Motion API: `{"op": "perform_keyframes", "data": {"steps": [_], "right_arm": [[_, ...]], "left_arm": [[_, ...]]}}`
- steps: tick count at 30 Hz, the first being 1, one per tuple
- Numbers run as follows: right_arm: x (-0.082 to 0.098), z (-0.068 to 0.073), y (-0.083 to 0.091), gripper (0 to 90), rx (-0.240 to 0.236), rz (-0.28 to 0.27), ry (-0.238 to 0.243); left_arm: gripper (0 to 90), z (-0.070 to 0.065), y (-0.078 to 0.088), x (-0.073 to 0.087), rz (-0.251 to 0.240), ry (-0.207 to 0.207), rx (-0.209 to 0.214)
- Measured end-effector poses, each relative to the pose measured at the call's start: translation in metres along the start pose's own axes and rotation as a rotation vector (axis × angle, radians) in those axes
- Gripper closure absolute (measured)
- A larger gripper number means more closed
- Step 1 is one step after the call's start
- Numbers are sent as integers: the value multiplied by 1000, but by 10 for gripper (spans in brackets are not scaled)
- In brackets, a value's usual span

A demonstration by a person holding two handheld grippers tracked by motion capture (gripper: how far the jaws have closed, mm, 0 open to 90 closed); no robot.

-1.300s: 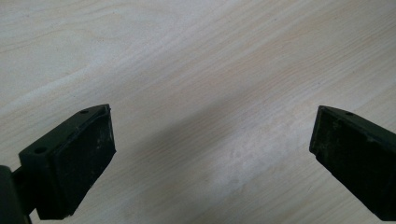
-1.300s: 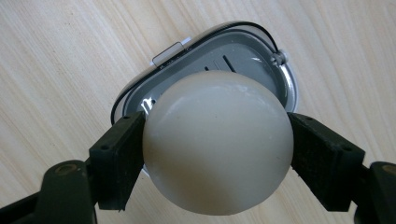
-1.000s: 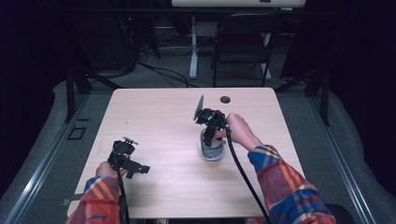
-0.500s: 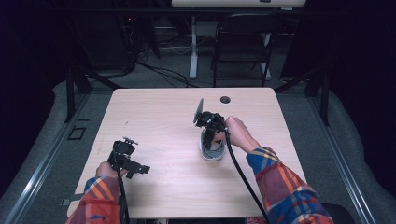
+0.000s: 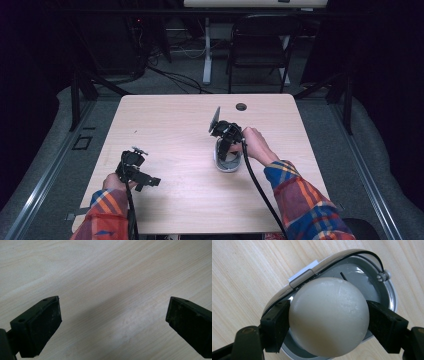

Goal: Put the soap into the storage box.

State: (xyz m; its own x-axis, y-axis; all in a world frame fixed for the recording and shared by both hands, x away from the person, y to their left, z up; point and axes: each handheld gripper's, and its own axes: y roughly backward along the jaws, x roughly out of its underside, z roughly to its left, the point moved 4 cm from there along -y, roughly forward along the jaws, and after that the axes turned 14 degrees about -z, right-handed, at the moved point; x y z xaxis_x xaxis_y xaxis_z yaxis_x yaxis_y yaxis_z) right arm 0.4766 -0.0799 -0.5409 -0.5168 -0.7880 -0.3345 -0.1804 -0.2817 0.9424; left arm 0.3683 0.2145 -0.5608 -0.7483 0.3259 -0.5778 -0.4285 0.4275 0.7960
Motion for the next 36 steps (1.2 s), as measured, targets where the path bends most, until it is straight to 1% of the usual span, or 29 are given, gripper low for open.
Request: {"op": "perform_keyframes", "data": {"steps": [5, 6, 8, 10, 13, 14, 15, 16, 17, 20, 22, 25, 27, 29, 30, 32, 33, 36], "right_arm": [[0, -1, 0, 222, 1, 0, -15], [1, -2, 0, 222, 3, -1, -9], [1, -2, 1, 221, 1, 4, -15], [2, -2, 3, 224, -4, -6, -22], [3, -4, 4, 223, -7, -1, -19], [3, -3, 4, 223, -8, -12, -28], [4, -4, 4, 223, -4, -17, -19], [5, -4, 5, 224, -4, -9, -16], [5, -4, 6, 224, -5, -15, -24], [7, -5, 8, 226, -1, -18, -17], [9, -5, 10, 227, 2, -39, -20], [11, -6, 15, 219, 6, -35, -20], [12, -6, 17, 221, 11, -50, -24], [14, -6, 20, 221, 17, -52, -14], [14, -5, 21, 223, 20, -60, -19], [16, -7, 25, 223, 22, -60, -2], [17, -6, 26, 223, 26, -70, -10], [21, -7, 31, 221, 35, -82, -9]], "left_arm": [[1, 0, 0, 0, 2, 0, 1], [1, 0, 0, 0, 2, -1, 1], [1, 0, 0, 0, 2, -1, 1], [1, 0, 0, 0, 3, -1, 2], [1, 0, 0, 0, 3, -2, 2], [1, 0, 0, 0, 4, -4, 3], [1, 0, 0, 0, 3, -3, 3], [1, 0, 0, 0, 3, -3, 3], [1, 0, -1, 0, 4, -3, 3], [1, 0, -1, 0, 3, -7, 3], [1, 0, -1, 0, 4, -8, 3], [1, 0, -1, 0, 3, -7, 2], [1, -1, -1, 0, 3, -7, 3], [0, 0, -1, 0, 4, -8, 3], [1, 0, -1, 0, 4, -8, 4], [1, 0, -1, 0, 3, -8, 3], [1, 0, -1, 0, 4, -7, 4], [1, -1, -1, 0, 5, -8, 5]]}}
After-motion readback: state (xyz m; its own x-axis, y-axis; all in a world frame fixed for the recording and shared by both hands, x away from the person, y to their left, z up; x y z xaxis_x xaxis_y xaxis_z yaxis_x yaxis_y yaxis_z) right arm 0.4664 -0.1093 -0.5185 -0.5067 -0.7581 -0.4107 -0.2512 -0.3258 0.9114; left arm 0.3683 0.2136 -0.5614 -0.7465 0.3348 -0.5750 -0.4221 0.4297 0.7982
